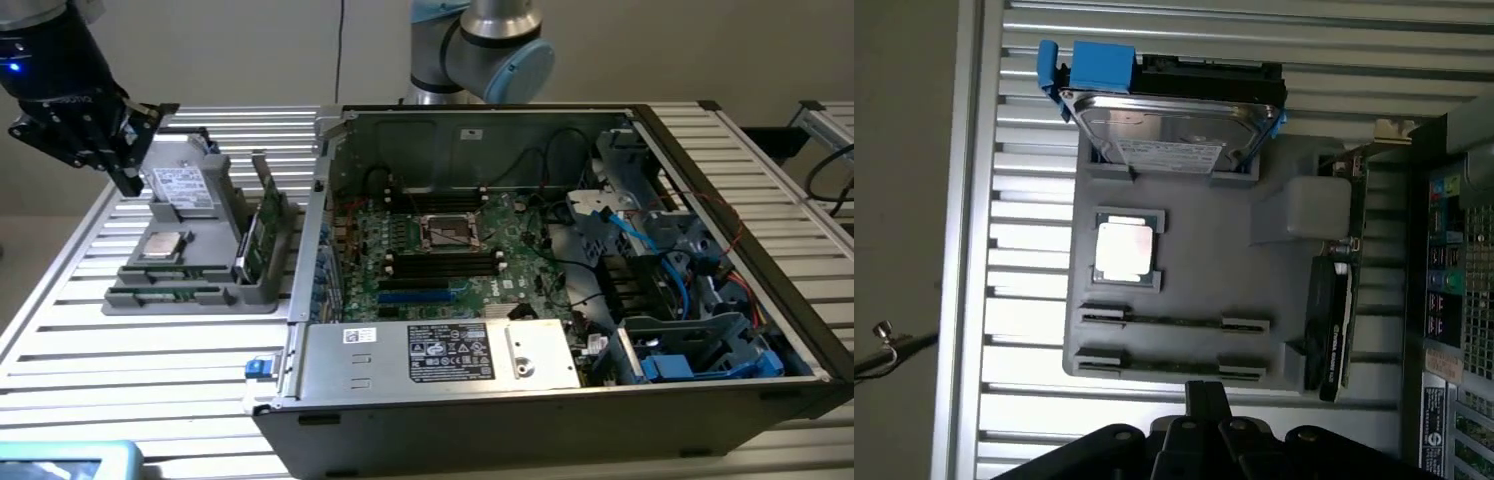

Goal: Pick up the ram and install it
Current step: 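Pick up the ram and move it above insertion slot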

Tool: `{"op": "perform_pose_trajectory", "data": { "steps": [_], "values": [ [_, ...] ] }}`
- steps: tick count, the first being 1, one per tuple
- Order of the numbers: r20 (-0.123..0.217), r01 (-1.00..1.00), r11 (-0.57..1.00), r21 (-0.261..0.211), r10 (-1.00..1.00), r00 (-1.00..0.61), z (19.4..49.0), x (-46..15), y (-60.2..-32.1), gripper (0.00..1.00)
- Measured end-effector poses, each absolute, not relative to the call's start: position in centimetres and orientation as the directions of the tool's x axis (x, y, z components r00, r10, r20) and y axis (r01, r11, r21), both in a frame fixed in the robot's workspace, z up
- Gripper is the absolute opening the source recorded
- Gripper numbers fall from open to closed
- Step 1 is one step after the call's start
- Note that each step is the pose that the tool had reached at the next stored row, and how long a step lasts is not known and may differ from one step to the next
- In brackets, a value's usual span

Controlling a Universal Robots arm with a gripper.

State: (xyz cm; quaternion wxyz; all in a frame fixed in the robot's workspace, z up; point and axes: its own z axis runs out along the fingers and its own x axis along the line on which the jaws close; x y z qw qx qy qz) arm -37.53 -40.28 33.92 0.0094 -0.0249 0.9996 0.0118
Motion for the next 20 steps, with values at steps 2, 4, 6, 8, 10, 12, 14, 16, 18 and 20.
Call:
{"op": "perform_pose_trajectory", "data": {
  "steps": [2, 4, 6, 8, 10, 12, 14, 16, 18, 20],
  "values": [
    [-0.019, -0.088, 0.996, 0.023, -0.087, -0.996, 33.92, -37.53, -40.28, 0.11],
    [-0.019, -0.124, 0.992, 0.023, -0.123, -0.992, 33.91, -37.53, -40.28, 0.11],
    [-0.019, -0.159, 0.987, 0.023, -0.159, -0.987, 33.91, -37.53, -40.28, 0.11],
    [-0.019, -0.195, 0.981, 0.023, -0.195, -0.981, 33.91, -37.53, -40.28, 0.11],
    [-0.019, -0.23, 0.973, 0.023, -0.23, -0.973, 33.91, -37.53, -40.28, 0.11],
    [-0.02, -0.265, 0.964, 0.023, -0.264, -0.964, 33.91, -37.53, -40.28, 0.11],
    [-0.02, -0.301, 0.953, 0.023, -0.3, -0.954, 33.91, -37.53, -40.28, 0.11],
    [-0.019, -0.335, 0.942, 0.023, -0.335, -0.942, 33.91, -37.53, -40.28, 0.11],
    [-0.019, -0.369, 0.929, 0.023, -0.368, -0.93, 33.91, -37.53, -40.28, 0.11],
    [-0.019, -0.402, 0.915, 0.023, -0.402, -0.915, 33.9, -37.53, -40.28, 0.11]
  ]
}}
